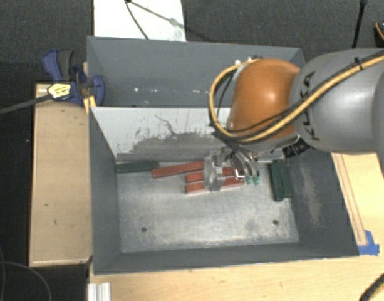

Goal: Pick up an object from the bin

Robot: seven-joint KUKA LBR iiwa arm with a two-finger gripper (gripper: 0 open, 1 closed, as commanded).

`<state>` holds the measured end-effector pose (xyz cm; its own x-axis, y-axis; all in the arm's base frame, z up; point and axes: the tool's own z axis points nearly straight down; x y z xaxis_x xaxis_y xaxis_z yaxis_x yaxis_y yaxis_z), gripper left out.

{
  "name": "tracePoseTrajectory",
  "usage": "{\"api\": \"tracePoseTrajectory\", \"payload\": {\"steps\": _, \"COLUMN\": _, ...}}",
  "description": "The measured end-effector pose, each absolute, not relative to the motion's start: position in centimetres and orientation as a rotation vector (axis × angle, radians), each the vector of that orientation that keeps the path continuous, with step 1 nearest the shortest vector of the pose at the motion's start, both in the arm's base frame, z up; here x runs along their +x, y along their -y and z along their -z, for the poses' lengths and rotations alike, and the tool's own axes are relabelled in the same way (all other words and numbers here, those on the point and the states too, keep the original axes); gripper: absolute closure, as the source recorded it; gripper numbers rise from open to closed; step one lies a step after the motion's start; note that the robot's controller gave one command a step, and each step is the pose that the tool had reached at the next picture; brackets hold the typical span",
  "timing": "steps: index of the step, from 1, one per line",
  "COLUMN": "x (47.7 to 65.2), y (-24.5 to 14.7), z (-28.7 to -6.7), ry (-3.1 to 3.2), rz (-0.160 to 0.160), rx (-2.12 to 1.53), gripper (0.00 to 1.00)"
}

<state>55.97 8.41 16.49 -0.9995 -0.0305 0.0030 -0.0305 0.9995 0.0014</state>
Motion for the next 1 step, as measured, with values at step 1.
{"api": "tracePoseTrajectory", "payload": {"steps": 1, "x": 56.11, "y": -8.26, "z": -16.77, "ry": 3.144, "rz": 0.002, "rx": 0.043, "gripper": 0.0}}
